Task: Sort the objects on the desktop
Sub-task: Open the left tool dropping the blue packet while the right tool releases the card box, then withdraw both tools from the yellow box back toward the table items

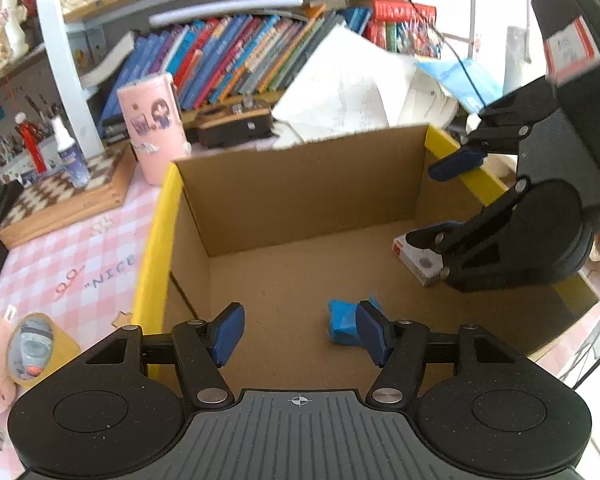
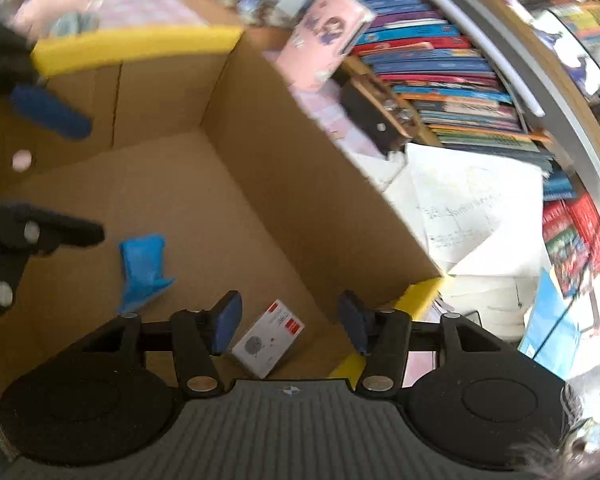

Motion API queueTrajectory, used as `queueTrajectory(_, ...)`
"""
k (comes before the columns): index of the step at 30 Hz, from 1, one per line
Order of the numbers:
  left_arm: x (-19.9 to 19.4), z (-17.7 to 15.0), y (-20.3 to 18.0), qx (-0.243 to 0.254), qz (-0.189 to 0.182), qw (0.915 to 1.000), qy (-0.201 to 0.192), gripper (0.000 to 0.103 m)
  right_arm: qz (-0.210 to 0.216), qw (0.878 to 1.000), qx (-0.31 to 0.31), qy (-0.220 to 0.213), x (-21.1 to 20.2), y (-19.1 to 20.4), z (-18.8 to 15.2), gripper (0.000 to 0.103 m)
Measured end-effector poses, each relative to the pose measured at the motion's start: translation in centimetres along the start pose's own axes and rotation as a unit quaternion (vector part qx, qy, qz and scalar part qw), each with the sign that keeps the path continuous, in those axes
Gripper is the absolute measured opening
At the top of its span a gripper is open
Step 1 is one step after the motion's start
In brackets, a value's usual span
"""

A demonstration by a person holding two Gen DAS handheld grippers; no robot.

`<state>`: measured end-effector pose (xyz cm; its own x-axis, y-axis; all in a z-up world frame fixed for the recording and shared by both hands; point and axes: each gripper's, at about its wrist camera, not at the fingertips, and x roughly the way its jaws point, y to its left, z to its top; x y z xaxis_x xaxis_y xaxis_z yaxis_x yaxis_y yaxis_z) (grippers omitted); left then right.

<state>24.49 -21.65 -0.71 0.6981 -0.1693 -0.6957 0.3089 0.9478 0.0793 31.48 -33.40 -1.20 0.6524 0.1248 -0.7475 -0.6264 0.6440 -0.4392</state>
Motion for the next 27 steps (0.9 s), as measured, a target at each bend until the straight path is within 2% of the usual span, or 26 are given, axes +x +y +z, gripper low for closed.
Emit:
queueTrajectory(3,-1.7,0.2,0.3,-0.003,0.002,0.9997,-0.026,0.07,-0.004,0.998,0.053,-0.021,-1.7,-0.9,0.2,0.058)
queueTrajectory(5,-2.9,0.2,0.7,-0.006,0.005,0.9989,-0.046,0.073,-0.019,0.995,0.088,-0.046,-3.4,-1.2,0.2,0.065)
queueTrajectory(8,-5.0,0.0,1.3,-0.015,0.007,0.9975,-0.069,0.074,-0.032,0.986,0.141,-0.08,-6.1,-1.2,0.0,0.065)
queueTrajectory(12,-8.0,-0.7,2.1,-0.02,0.012,0.9949,-0.098,0.082,-0.069,0.971,0.198,-0.116,-9.7,-0.7,-0.5,0.065)
queueTrajectory(15,-10.0,-1.4,2.7,-0.019,0.016,0.9928,-0.117,0.084,-0.098,0.955,0.247,-0.134,-12.1,-0.4,-1.1,0.066)
queueTrajectory(20,-12.6,-3.3,4.1,-0.022,0.023,0.9912,-0.128,0.085,-0.145,0.926,0.314,-0.153,-15.8,1.5,-2.8,0.066)
queueTrajectory(27,-15.3,-7.1,6.3,-0.039,0.039,0.9922,-0.112,0.085,-0.184,0.9,0.362,-0.156,-19.4,6.5,-4.8,0.066)
